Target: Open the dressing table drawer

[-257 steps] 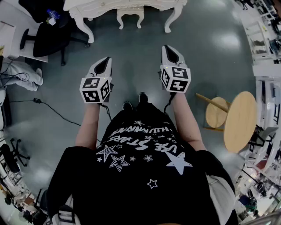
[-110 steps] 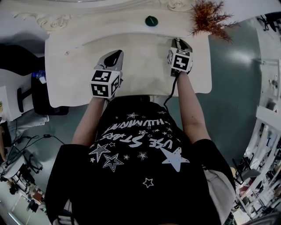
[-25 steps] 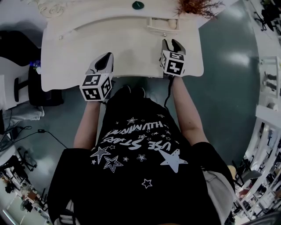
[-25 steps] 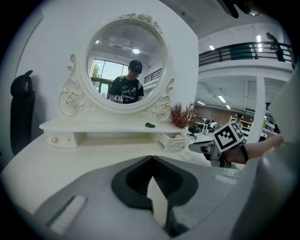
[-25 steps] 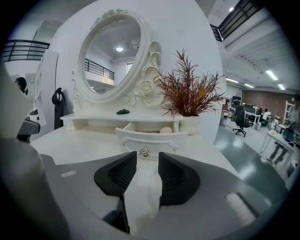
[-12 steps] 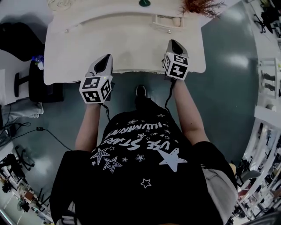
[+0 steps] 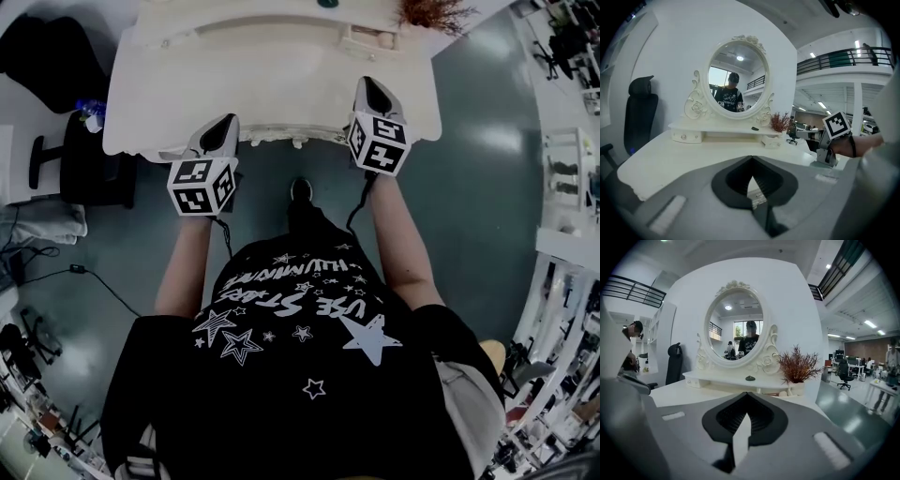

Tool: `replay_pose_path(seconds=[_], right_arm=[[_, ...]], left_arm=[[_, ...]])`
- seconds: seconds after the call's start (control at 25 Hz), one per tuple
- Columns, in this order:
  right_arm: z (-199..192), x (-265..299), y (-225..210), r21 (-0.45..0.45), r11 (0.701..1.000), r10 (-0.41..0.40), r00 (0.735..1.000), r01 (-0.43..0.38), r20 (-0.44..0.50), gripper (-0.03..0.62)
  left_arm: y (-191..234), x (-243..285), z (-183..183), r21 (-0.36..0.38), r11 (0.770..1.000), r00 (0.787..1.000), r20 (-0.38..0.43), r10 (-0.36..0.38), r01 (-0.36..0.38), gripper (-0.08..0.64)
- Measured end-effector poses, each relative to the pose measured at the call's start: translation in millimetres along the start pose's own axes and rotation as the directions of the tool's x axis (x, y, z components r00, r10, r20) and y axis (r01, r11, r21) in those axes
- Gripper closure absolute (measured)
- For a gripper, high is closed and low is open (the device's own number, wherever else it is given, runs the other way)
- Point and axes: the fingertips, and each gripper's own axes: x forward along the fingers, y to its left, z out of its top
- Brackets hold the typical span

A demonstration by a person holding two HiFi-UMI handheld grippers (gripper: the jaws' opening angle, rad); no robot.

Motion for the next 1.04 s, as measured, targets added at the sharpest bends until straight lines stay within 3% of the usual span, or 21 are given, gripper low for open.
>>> replay_pose_path(seconds=[0.4,0.76,1.04], right_arm=[[-13,-74,41,-0.010,1.000,0.021,1.000,-0.020,0.023,0.565],[-29,-145,77,0.005,0.999,0.034,0.998,-0.035,0.050,0.565],[-54,-193,104,0.019,0.999,0.030,0.999,-0.031,0.043,0.565]], left_arm=[[-15,-69,-22,0.014,1.000,0.999,0.028,-0.023,0.022,0.558],[-15,-153,-43,0.023,1.000,0.998,0.058,0.011,-0.013,0.558],[-30,-202,-73,0.033,0.999,0.999,0.046,-0.013,0.011,0.558]])
